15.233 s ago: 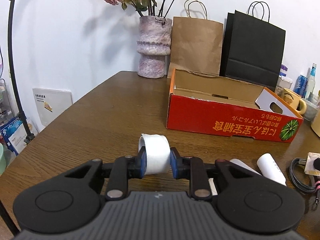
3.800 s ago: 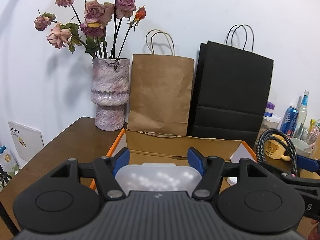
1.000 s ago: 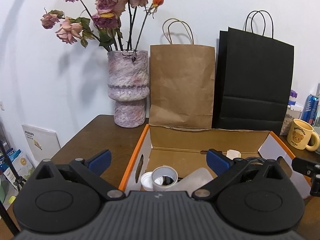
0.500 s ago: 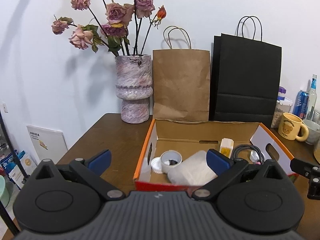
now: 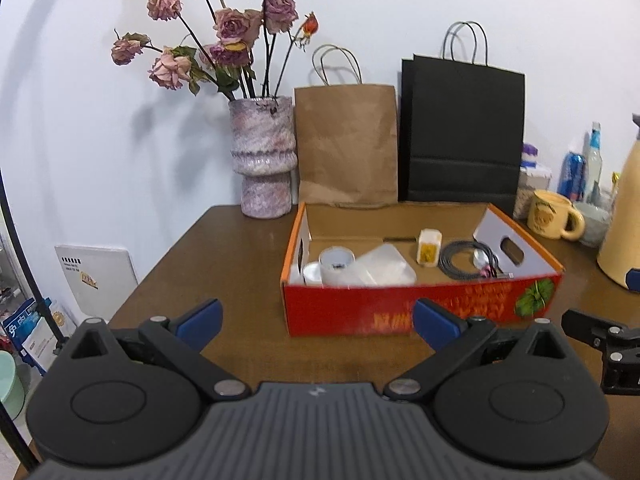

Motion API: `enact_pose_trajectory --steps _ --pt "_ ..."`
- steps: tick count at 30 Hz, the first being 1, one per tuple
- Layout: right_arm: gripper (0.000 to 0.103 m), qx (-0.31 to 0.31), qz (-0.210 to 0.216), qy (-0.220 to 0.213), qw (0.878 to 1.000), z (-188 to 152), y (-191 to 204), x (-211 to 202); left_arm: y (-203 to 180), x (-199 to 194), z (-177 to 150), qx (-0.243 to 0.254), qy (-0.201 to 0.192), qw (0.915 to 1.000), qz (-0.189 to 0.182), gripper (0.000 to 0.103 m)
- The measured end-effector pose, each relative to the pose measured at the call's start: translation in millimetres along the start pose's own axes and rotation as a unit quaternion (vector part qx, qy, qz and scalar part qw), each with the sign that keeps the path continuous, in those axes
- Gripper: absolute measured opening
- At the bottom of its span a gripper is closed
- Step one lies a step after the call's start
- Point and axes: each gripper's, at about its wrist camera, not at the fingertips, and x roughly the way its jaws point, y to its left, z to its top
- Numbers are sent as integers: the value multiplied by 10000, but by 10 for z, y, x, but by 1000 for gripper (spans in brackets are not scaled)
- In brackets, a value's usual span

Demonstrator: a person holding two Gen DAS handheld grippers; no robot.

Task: Organize rigid objects
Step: 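Move both tools back toward the green and white spray bottles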

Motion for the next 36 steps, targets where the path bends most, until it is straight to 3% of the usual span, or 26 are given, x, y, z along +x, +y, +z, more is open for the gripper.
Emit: enact_pose_trajectory --steps 12,22,33,36 --pt "103 33 22 288 9996 -407 -56 -314 -164 -285 -361 158 383 9991 -105 103" --pt "103 252 -126 527 9982 -698 -331 -350 -572 -299 -611 527 960 9927 -502 103" --pt "103 627 -137 703 9955 -869 -581 -264 -928 -199 -825 691 1408 9868 -406 103" --pt "103 602 -121 732 9954 -892 -573 -243 -938 -165 -877 602 1512 9862 -290 92"
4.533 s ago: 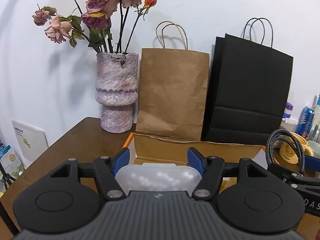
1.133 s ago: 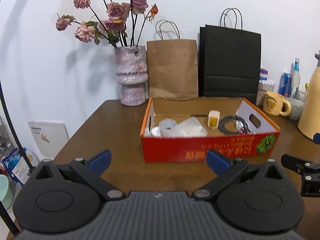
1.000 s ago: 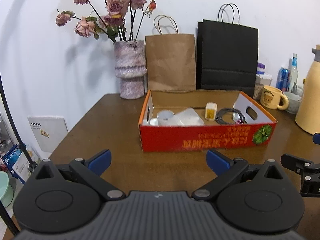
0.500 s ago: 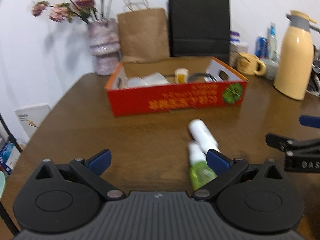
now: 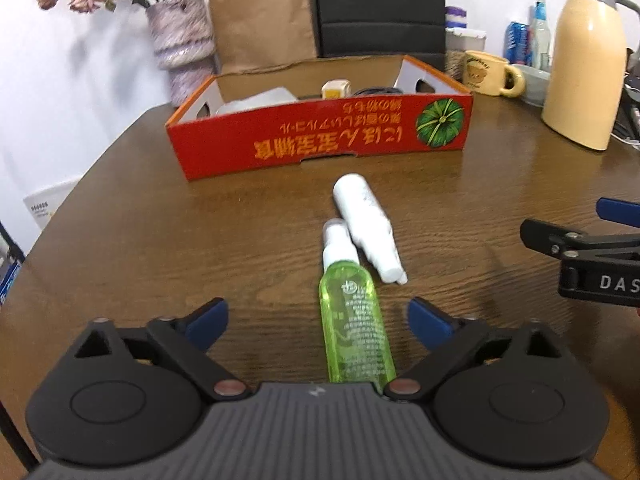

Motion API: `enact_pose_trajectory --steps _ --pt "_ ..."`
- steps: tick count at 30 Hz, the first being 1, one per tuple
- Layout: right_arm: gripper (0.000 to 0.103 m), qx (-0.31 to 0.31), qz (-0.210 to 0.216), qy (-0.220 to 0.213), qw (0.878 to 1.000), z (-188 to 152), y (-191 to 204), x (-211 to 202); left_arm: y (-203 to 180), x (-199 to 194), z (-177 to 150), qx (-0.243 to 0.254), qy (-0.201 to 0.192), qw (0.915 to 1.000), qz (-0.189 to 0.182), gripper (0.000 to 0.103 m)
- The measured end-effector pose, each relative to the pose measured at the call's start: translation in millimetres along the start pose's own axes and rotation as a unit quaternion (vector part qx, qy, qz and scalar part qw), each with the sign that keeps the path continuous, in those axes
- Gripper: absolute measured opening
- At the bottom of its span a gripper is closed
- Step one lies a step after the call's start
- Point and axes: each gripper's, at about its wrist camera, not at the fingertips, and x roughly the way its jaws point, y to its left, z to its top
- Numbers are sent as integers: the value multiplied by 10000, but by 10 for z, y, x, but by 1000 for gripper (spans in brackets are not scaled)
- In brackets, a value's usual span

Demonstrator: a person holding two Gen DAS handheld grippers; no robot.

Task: Organize rigid objects
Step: 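Move both tools back toward the green and white spray bottles, then grasp the green spray bottle with the left gripper while the right grasps the white spray bottle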

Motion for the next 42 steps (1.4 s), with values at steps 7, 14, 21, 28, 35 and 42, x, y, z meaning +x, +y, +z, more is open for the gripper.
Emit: enact_pose_trajectory --steps 7,14,21,28,35,42 --pt "103 -74 13 52 10000 -30 32 20 -11 15 -75 -184 6 9996 -231 40" --pt "103 -164 -31 112 9998 -62 71 40 -8 -8 -99 -215 -109 9989 -397 32" --pt "103 -247 -95 193 9995 -74 109 71 107 -2 -68 -356 -178 9985 -376 32" --pt "103 -286 -106 230 9993 -72 143 90 286 -33 19 -508 -370 9975 -317 32" --pt "103 -409 90 163 9990 -10 332 88 533 -75 130 -670 -621 9956 -187 32" --pt "103 -717 344 214 9966 101 684 155 746 -106 208 -799 -816 9934 -115 32"
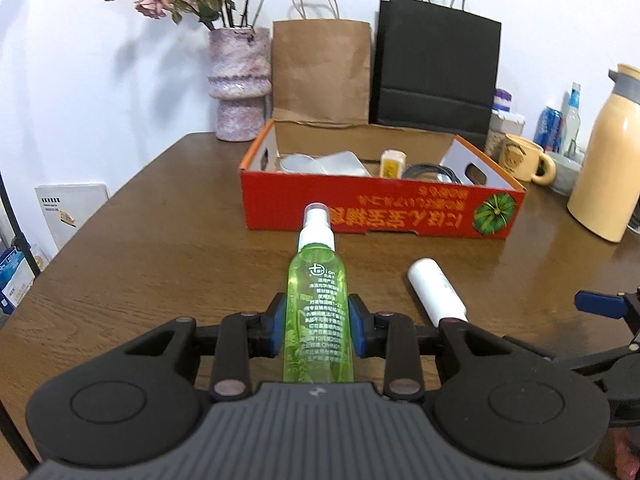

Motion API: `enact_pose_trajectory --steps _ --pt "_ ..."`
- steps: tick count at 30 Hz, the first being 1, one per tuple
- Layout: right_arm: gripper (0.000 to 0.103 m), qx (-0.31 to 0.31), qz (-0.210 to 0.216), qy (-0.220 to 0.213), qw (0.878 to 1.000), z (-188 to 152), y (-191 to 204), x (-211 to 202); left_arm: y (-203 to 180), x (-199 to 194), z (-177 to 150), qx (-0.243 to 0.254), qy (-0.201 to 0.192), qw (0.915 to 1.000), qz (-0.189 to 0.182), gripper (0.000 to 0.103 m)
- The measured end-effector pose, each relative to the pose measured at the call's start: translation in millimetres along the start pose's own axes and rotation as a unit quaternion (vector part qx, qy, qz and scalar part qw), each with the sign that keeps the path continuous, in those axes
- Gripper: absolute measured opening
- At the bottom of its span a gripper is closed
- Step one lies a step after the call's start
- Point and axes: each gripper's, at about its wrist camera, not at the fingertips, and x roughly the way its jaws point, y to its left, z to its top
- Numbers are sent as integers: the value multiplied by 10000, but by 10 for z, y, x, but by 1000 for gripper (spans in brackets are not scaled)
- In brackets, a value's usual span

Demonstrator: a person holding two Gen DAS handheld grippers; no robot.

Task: Organize rigid objects
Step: 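Grasp the green spray bottle with the left gripper while the right grasps the white spray bottle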

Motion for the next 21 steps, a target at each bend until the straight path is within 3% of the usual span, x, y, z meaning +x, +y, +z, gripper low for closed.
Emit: enact_pose_trajectory --steps 18,21 --pt "103 -251 241 401 9986 278 515 594 382 58 67 -247 -109 9996 69 32" --pt "94 -98 335 425 9985 292 487 635 390 89 68 -246 -97 9996 62 32"
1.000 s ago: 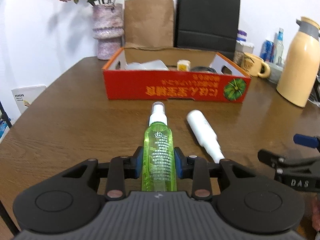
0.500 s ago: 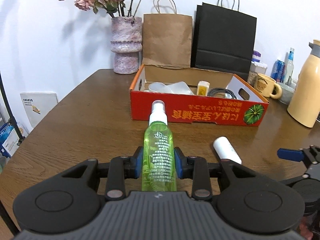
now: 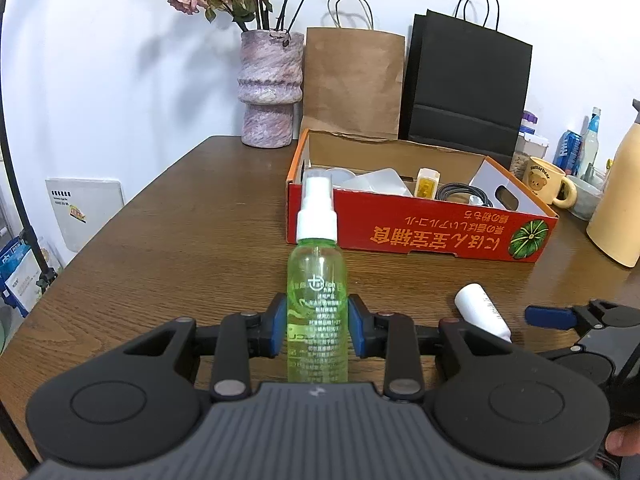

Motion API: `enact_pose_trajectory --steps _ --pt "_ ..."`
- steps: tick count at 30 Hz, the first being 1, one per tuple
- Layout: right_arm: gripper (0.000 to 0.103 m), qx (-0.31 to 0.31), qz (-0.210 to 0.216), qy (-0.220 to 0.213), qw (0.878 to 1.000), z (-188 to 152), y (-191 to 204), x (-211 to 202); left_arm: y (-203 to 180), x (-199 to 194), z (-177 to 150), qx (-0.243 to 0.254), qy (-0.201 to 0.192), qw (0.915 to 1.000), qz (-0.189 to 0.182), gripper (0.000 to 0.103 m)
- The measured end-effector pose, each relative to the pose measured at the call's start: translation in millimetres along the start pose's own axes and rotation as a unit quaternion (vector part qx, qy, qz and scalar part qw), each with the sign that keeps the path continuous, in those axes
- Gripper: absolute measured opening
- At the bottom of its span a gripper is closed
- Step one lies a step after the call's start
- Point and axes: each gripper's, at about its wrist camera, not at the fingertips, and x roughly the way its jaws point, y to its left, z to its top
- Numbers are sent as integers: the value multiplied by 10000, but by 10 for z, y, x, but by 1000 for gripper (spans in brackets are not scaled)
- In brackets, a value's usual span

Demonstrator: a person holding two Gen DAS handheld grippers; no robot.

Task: Organize rigid objects
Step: 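Grasp the green spray bottle with the left gripper while the right grasps the white spray bottle, then carry the green and white spray bottles over the red box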

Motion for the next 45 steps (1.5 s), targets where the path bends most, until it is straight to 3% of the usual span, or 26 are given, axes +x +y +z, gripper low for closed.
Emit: enact_pose_trajectory --steps 3,4,5,30,45 --pt "73 146 160 15 9998 -7 -35 14 3 39 -9 13 48 10000 -18 32" --pt "56 163 156 -25 9997 -9 -40 -3 4 49 -13 17 59 10000 -22 32" --pt "33 160 132 -62 9998 -9 -38 -19 5 58 -16 19 69 10000 -29 32" --pt "27 227 296 -654 9972 80 -121 -296 -256 42 174 149 -89 9998 -125 32" --pt "27 334 162 -1225 9918 420 -337 -473 -581 63 566 256 -465 9982 -274 32"
